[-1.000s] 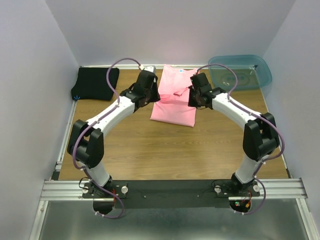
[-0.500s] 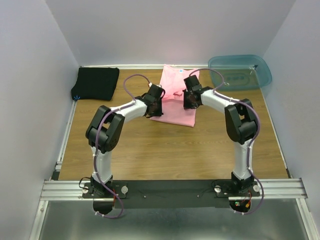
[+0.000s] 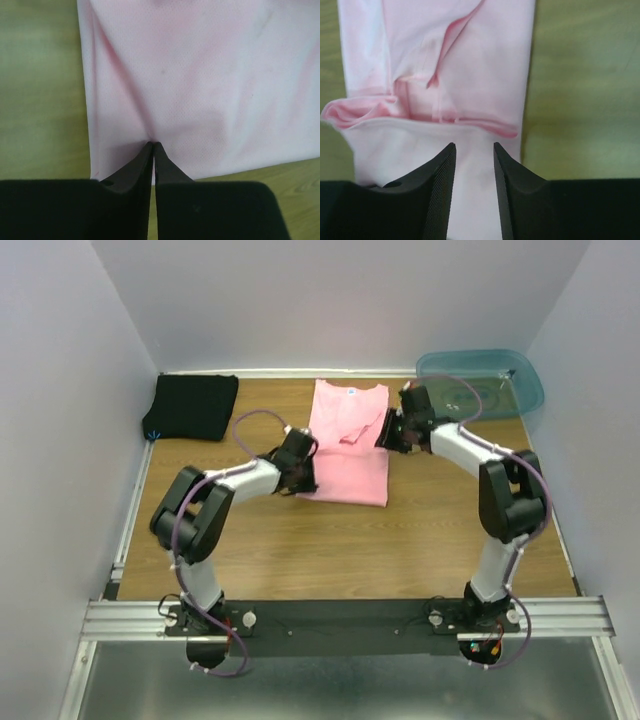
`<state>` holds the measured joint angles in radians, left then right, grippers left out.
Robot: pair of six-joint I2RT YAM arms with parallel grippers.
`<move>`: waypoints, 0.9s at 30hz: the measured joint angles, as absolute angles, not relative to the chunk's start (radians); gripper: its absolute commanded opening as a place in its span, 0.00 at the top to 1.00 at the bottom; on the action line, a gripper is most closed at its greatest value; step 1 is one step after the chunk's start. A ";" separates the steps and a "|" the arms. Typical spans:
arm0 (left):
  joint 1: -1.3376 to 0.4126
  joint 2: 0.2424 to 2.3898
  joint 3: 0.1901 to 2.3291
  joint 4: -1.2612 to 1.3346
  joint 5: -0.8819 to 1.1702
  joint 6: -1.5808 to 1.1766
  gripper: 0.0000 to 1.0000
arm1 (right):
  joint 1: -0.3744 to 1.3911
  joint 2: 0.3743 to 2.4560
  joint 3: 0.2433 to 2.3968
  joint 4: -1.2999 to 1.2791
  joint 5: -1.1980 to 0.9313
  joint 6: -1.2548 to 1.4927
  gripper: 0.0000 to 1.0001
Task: Fold and stack the t-shirts
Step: Fold the tshirt
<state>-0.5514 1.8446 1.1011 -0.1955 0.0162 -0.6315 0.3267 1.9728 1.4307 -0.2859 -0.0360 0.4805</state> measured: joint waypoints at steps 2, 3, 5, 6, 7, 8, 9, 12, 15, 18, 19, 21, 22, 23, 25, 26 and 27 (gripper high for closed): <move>-0.559 1.765 0.997 -0.179 0.037 -0.659 0.82 | 0.333 1.862 1.286 -0.256 -0.110 0.515 0.52; -0.566 1.720 0.942 -0.171 0.051 -0.680 0.79 | 0.336 1.800 1.208 -0.216 -0.158 0.535 0.51; -0.580 1.633 0.835 -0.149 0.080 -0.717 0.65 | 0.340 1.691 1.074 -0.167 -0.245 0.570 0.49; -0.584 1.607 0.804 -0.139 0.089 -0.735 0.60 | 0.340 1.639 1.008 -0.123 -0.291 0.591 0.49; -0.588 1.557 0.752 -0.133 0.105 -0.751 0.53 | 0.341 1.604 0.958 -0.092 -0.338 0.610 0.49; -0.593 1.524 0.723 -0.128 0.111 -0.762 0.52 | 0.341 1.563 0.902 -0.059 -0.380 0.626 0.49; -0.596 1.501 0.705 -0.129 0.115 -0.765 0.52 | 0.341 1.537 0.860 -0.027 -0.413 0.638 0.50; -0.598 1.386 0.645 -0.134 0.123 -0.788 0.63 | 0.341 1.483 0.730 0.092 -0.535 0.683 0.60; -0.598 1.259 0.623 -0.126 0.125 -0.796 0.87 | 0.343 1.477 0.600 0.244 -0.671 0.750 0.76; -0.598 1.202 0.612 -0.075 0.131 -0.799 0.98 | 0.351 1.494 0.517 0.384 -0.768 0.806 0.88; -0.598 1.210 0.603 -0.051 0.134 -0.800 0.99 | 0.355 1.508 0.504 0.420 -0.791 0.815 0.90; -0.598 1.256 0.580 -0.024 0.140 -0.801 1.00 | 0.363 1.548 0.488 0.487 -0.828 0.831 0.98; -0.598 1.281 0.572 -0.019 0.141 -0.801 1.00 | 0.367 1.573 0.485 0.517 -0.843 0.839 0.98; -0.595 1.315 0.560 -0.012 0.141 -0.805 1.00 | 0.369 1.599 0.484 0.546 -0.860 0.841 0.99; -0.587 1.371 0.540 -0.004 0.143 -0.813 1.00 | 0.372 1.653 0.484 0.591 -0.877 0.840 0.99; -0.582 1.392 0.525 0.004 0.151 -0.832 1.00 | 0.372 1.675 0.482 0.602 -0.879 0.837 0.99; -0.576 1.396 0.517 0.022 0.165 -0.842 1.00 | 0.371 1.712 0.477 0.624 -0.879 0.834 0.99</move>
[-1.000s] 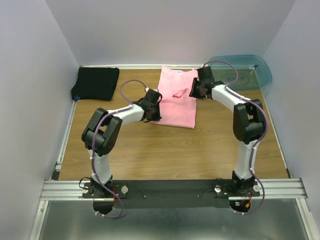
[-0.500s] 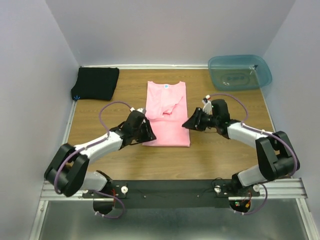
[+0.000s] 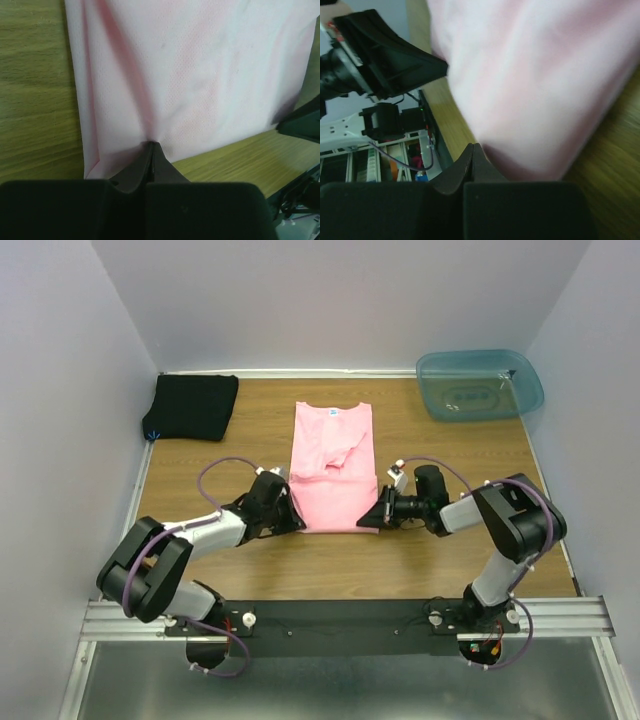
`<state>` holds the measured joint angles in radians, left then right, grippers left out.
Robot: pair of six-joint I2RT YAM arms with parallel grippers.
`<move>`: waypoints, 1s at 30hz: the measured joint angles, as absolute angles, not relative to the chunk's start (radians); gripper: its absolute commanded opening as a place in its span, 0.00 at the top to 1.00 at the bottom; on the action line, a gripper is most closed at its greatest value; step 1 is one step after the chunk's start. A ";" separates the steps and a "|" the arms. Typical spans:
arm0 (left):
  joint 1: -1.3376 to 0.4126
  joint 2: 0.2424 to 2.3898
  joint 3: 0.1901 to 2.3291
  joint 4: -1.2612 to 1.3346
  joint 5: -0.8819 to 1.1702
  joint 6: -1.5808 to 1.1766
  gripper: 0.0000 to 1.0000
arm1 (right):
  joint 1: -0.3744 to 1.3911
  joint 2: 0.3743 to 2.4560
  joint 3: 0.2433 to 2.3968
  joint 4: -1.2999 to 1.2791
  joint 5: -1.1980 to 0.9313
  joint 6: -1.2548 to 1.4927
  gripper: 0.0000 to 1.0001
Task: Fold and stack the t-shirts
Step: Fold the tshirt
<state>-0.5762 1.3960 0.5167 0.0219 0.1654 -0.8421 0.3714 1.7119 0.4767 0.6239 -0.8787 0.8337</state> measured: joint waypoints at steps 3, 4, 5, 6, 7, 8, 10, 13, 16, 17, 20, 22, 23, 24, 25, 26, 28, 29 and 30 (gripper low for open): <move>-0.557 1.393 0.499 0.049 0.173 -0.866 1.00 | 0.364 1.779 0.444 0.658 -0.873 0.826 1.00; -0.552 1.388 0.493 0.054 0.173 -0.875 1.00 | 0.360 1.797 0.422 0.669 -0.867 0.825 0.99; -0.547 1.383 0.485 0.055 0.175 -0.886 1.00 | 0.353 1.806 0.404 0.687 -0.875 0.831 1.00; -0.543 1.376 0.477 0.058 0.175 -0.892 1.00 | 0.346 1.807 0.391 0.707 -0.877 0.835 0.99; -0.536 1.363 0.464 0.062 0.176 -0.904 1.00 | 0.341 1.805 0.381 0.725 -0.877 0.835 0.99; -0.529 1.347 0.447 0.064 0.179 -0.916 1.00 | 0.338 1.805 0.376 0.735 -0.877 0.836 0.99; -0.515 1.305 0.412 0.065 0.187 -0.933 1.00 | 0.332 1.799 0.362 0.752 -0.876 0.838 1.00; -0.506 1.255 0.392 0.030 0.190 -0.936 0.96 | 0.331 1.768 0.350 0.746 -0.867 0.837 0.99; -0.505 1.232 0.423 -0.039 0.191 -0.913 0.87 | 0.326 1.704 0.371 0.674 -0.857 0.824 0.99; -0.504 1.226 0.451 -0.070 0.191 -0.904 0.87 | 0.326 1.688 0.387 0.646 -0.855 0.818 0.99; -0.499 1.219 0.530 -0.104 0.190 -0.873 0.88 | 0.325 1.650 0.507 0.543 -0.853 0.789 0.99; -0.483 1.222 0.606 -0.093 0.190 -0.843 0.91 | 0.325 1.658 0.605 0.508 -0.853 0.772 1.00; -0.470 1.237 0.644 -0.082 0.190 -0.830 0.92 | 0.325 1.666 0.640 0.502 -0.852 0.767 1.00; -0.456 1.267 0.680 -0.069 0.190 -0.813 0.94 | 0.325 1.689 0.690 0.496 -0.853 0.759 1.00; -0.445 1.303 0.717 -0.056 0.190 -0.794 0.94 | 0.325 1.708 0.722 0.496 -0.851 0.754 0.99; -0.434 1.339 0.739 -0.048 0.195 -0.783 0.95 | 0.325 1.733 0.752 0.493 -0.851 0.749 0.99; -0.411 1.444 0.803 -0.046 0.210 -0.759 0.94 | 0.325 1.807 0.828 0.483 -0.847 0.740 1.00; -0.405 1.472 0.815 -0.045 0.218 -0.752 0.94 | 0.325 1.835 0.849 0.477 -0.844 0.739 1.00; -0.397 1.505 0.823 -0.047 0.224 -0.745 0.95 | 0.325 1.876 0.876 0.472 -0.841 0.735 0.99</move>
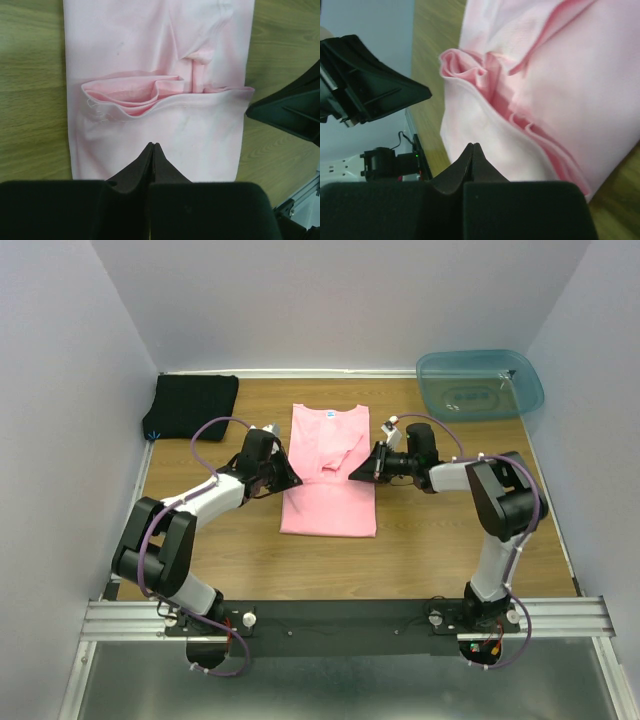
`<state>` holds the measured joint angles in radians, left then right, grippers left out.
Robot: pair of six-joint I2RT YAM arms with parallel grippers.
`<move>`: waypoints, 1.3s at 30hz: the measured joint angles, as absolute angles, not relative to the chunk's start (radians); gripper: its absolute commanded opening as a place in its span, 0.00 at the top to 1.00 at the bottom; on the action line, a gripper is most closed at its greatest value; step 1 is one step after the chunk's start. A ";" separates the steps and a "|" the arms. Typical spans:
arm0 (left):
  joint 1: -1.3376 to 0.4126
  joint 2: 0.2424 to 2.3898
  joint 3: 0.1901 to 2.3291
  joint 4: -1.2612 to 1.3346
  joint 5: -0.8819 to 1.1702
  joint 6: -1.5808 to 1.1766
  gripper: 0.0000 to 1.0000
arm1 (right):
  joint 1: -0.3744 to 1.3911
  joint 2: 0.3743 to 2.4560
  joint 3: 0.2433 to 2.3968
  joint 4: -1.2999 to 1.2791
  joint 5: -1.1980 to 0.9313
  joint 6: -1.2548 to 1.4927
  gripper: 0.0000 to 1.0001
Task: Fold and stack the t-shirts
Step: Fold the tshirt
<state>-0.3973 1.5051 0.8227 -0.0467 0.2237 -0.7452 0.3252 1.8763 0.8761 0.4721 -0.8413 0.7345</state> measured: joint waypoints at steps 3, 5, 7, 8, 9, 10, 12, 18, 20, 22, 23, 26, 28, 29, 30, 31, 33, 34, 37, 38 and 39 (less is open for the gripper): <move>-0.393 1.545 0.833 -0.052 0.232 -0.729 0.96 | 0.319 1.951 0.912 0.457 -0.831 0.725 0.99; -0.390 1.582 0.860 -0.046 0.232 -0.717 0.97 | 0.314 1.986 0.921 0.450 -0.829 0.720 0.99; -0.373 1.643 0.894 -0.033 0.232 -0.707 0.98 | 0.302 2.013 0.930 0.446 -0.827 0.713 0.99; -0.361 1.663 0.900 -0.027 0.232 -0.704 0.98 | 0.290 2.028 0.932 0.445 -0.826 0.710 0.99; -0.348 1.687 0.907 -0.020 0.232 -0.701 0.98 | 0.278 2.043 0.933 0.445 -0.825 0.706 0.99; -0.331 1.715 0.909 -0.015 0.232 -0.699 0.98 | 0.265 2.057 0.933 0.446 -0.830 0.708 0.99; -0.307 1.763 0.909 -0.006 0.245 -0.702 0.98 | 0.244 2.075 0.939 0.451 -0.851 0.713 0.99; -0.286 1.799 0.926 0.049 0.279 -0.704 0.93 | 0.222 2.083 0.947 0.461 -0.859 0.705 0.99; -0.283 1.795 0.925 0.046 0.281 -0.704 0.88 | 0.222 2.068 0.947 0.436 -0.855 0.688 0.99; -0.280 1.776 0.923 0.024 0.273 -0.702 0.72 | 0.222 2.032 0.947 0.366 -0.822 0.651 0.96; -0.278 1.755 0.920 0.007 0.265 -0.701 0.65 | 0.221 2.020 0.947 0.348 -0.816 0.643 0.93; -0.275 1.649 0.897 -0.042 0.233 -0.690 0.35 | 0.220 1.929 0.947 0.244 -0.770 0.598 0.81; -0.278 1.554 0.884 -0.079 0.212 -0.677 0.24 | 0.223 1.855 0.947 0.182 -0.732 0.569 0.68; -0.282 1.506 0.883 -0.097 0.200 -0.667 0.13 | 0.226 1.808 0.947 0.150 -0.713 0.551 0.63; -0.289 1.459 0.883 -0.117 0.178 -0.661 0.09 | 0.232 1.751 0.946 0.117 -0.682 0.535 0.52; -0.300 1.418 0.883 -0.143 0.159 -0.655 0.05 | 0.237 1.705 0.946 0.090 -0.651 0.521 0.47; -0.333 1.355 0.882 -0.197 0.117 -0.638 0.04 | 0.254 1.635 0.946 0.034 -0.596 0.501 0.36; -0.352 1.333 0.875 -0.223 0.093 -0.637 0.04 | 0.271 1.601 0.946 -0.001 -0.554 0.490 0.34; -0.400 1.286 0.831 -0.288 0.039 -0.636 0.05 | 0.341 1.538 0.946 -0.132 -0.399 0.472 0.31; -0.415 1.272 0.801 -0.315 0.022 -0.637 0.08 | 0.373 1.529 0.946 -0.168 -0.351 0.476 0.31; -0.422 1.269 0.781 -0.334 0.009 -0.639 0.09 | 0.407 1.523 0.945 -0.214 -0.298 0.484 0.31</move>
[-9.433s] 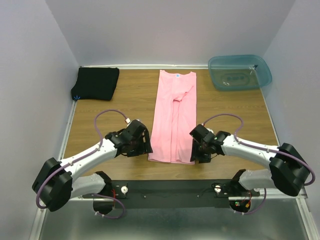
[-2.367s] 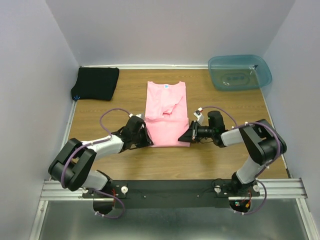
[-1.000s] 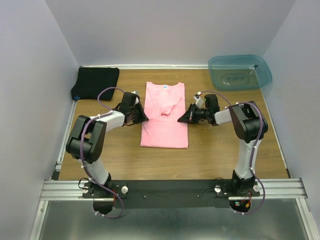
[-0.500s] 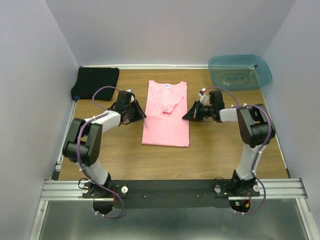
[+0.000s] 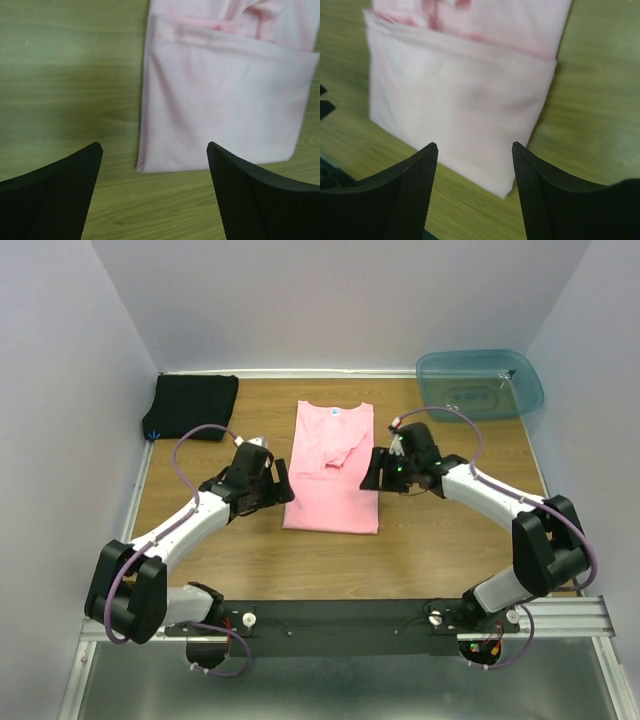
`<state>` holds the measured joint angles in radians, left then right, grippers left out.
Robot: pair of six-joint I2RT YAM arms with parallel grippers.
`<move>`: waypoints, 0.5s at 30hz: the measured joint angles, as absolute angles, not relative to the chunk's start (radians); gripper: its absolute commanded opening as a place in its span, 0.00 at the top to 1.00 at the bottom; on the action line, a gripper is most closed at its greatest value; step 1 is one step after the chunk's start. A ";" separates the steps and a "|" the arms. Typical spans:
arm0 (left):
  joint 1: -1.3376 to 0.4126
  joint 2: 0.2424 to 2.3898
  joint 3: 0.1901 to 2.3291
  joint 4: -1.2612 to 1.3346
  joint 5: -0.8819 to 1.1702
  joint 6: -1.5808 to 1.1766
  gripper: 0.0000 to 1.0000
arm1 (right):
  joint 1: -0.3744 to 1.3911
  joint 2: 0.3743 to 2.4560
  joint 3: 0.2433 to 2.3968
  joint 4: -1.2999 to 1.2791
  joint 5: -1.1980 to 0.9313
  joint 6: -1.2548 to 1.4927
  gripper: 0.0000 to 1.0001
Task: Fold and stack the t-shirts
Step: Fold the tshirt
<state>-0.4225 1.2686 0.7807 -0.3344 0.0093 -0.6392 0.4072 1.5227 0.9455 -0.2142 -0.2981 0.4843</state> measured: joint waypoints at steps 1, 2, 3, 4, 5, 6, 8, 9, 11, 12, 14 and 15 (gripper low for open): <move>-0.429 1.269 0.763 -0.350 0.000 -0.640 0.11 | 0.456 1.520 0.945 -0.262 -0.247 0.495 0.31; -0.435 1.270 0.750 -0.366 -0.011 -0.641 0.11 | 0.493 1.520 0.945 -0.307 -0.194 0.514 0.32; -0.441 1.274 0.741 -0.387 -0.023 -0.641 0.12 | 0.531 1.520 0.942 -0.337 -0.165 0.527 0.32; -0.446 1.278 0.738 -0.398 -0.030 -0.642 0.13 | 0.570 1.520 0.937 -0.373 -0.120 0.551 0.34; -0.458 1.284 0.738 -0.405 -0.039 -0.643 0.14 | 0.600 1.520 0.931 -0.404 -0.083 0.576 0.39; -0.463 1.286 0.739 -0.406 -0.044 -0.643 0.14 | 0.621 1.520 0.927 -0.419 -0.062 0.594 0.41; -0.480 1.294 0.739 -0.406 -0.052 -0.643 0.14 | 0.665 1.520 0.912 -0.463 -0.004 0.641 0.42; -0.484 1.298 0.739 -0.406 -0.054 -0.643 0.14 | 0.671 1.521 0.907 -0.478 0.017 0.658 0.42; -0.492 1.303 0.739 -0.406 -0.057 -0.643 0.14 | 0.696 1.526 0.905 -0.505 0.059 0.692 0.42; -0.493 1.304 0.739 -0.406 -0.059 -0.643 0.14 | 0.701 1.530 0.905 -0.511 0.071 0.702 0.42; -0.493 1.304 0.739 -0.406 -0.062 -0.642 0.14 | 0.708 1.541 0.905 -0.522 0.096 0.724 0.42; -0.493 1.304 0.739 -0.406 -0.063 -0.641 0.14 | 0.711 1.552 0.905 -0.525 0.105 0.735 0.43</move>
